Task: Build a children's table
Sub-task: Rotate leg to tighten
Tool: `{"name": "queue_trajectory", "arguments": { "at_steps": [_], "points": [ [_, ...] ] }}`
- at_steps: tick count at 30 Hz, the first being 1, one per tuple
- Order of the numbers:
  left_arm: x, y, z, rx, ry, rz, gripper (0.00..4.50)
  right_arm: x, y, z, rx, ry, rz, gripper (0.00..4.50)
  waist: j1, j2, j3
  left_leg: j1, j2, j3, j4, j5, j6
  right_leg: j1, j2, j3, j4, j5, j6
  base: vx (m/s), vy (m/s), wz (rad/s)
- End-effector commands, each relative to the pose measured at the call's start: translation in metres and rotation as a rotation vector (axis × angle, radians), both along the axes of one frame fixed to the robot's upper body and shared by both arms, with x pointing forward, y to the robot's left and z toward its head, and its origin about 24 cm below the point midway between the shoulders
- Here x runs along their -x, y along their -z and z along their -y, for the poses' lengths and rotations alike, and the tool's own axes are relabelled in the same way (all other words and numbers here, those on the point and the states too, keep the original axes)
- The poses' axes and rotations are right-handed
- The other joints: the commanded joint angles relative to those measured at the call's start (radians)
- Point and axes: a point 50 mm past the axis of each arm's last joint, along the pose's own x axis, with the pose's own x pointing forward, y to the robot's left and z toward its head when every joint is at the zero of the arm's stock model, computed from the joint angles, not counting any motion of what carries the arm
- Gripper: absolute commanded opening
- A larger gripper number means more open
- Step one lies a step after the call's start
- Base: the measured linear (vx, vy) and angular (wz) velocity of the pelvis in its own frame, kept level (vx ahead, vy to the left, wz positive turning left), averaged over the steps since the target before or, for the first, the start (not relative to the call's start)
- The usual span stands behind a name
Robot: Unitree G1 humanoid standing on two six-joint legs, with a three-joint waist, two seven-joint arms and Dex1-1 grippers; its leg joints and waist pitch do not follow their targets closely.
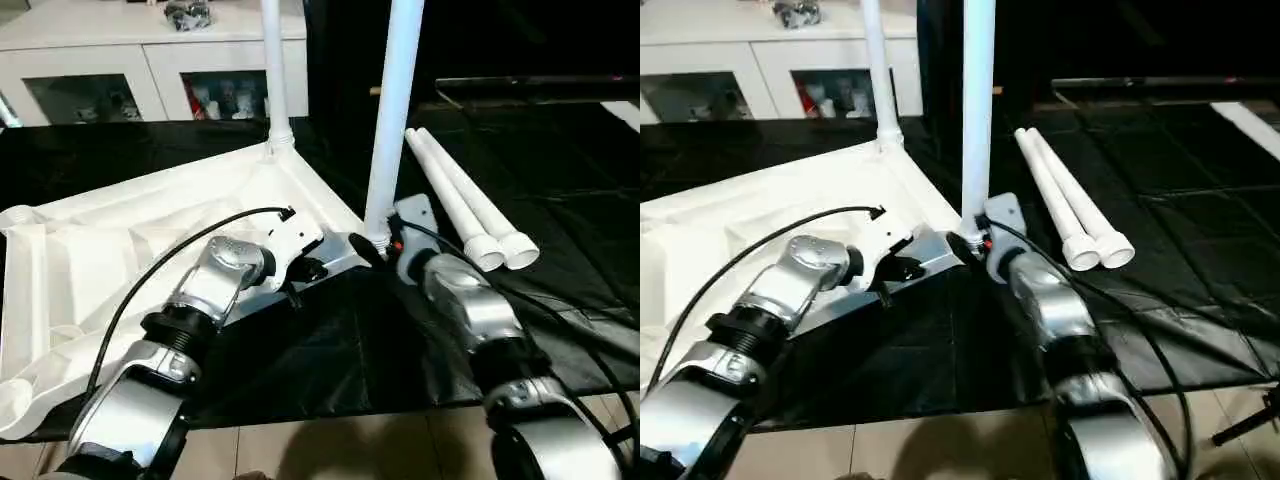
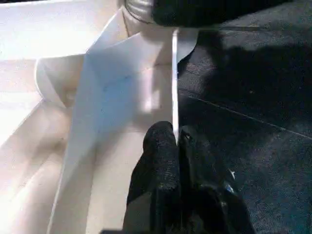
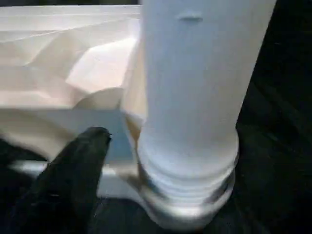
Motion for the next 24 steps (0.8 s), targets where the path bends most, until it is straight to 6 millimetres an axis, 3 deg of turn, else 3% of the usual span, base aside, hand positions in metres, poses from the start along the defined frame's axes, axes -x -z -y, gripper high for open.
{"name": "queue_trajectory", "arguments": {
  "at_steps": [1,6,13,15,24],
  "points": [
    [-0.003,-0.011,-0.002,-0.003,0.030,0.066,0.00,0.015,0.005,-0.023,-0.025,-0.211,-0.028,4.43,0.006,-0.007,-0.078,0.006,0.061,-0.022,-0.062,-0.157,0.077,0.062,-0.086,0.071,-0.062,-0.219,-0.169,0.000,0.000,0.00],
    [0.003,-0.011,-0.017,-0.024,0.140,0.047,0.00,0.021,-0.001,0.009,0.020,-0.299,-0.008,4.43,0.003,-0.006,-0.078,0.006,0.061,-0.021,-0.062,-0.188,0.075,0.060,-0.084,0.070,-0.067,-0.257,-0.155,0.000,0.000,0.00],
    [0.015,-0.011,-0.033,-0.052,0.348,0.004,0.00,0.026,-0.019,0.037,0.058,-0.456,0.011,4.43,0.025,0.004,-0.082,0.009,0.069,-0.019,-0.058,-0.165,0.083,0.056,-0.083,0.072,-0.053,-0.166,-0.194,0.000,0.000,0.00],
    [0.019,-0.011,-0.038,-0.068,0.419,-0.019,0.00,0.028,-0.025,0.044,0.063,-0.508,0.005,4.43,0.036,0.001,-0.082,0.010,0.069,-0.018,-0.059,-0.170,0.082,0.056,-0.084,0.072,-0.053,-0.172,-0.198,0.000,0.000,0.00],
    [0.030,-0.009,-0.043,-0.100,0.597,-0.077,0.00,0.032,-0.028,0.040,0.113,-0.692,-0.031,4.43,0.057,-0.001,-0.081,0.014,0.072,-0.018,-0.061,-0.200,0.055,0.052,-0.087,0.073,-0.057,-0.240,-0.183,0.000,0.000,0.00]
  ]
}}
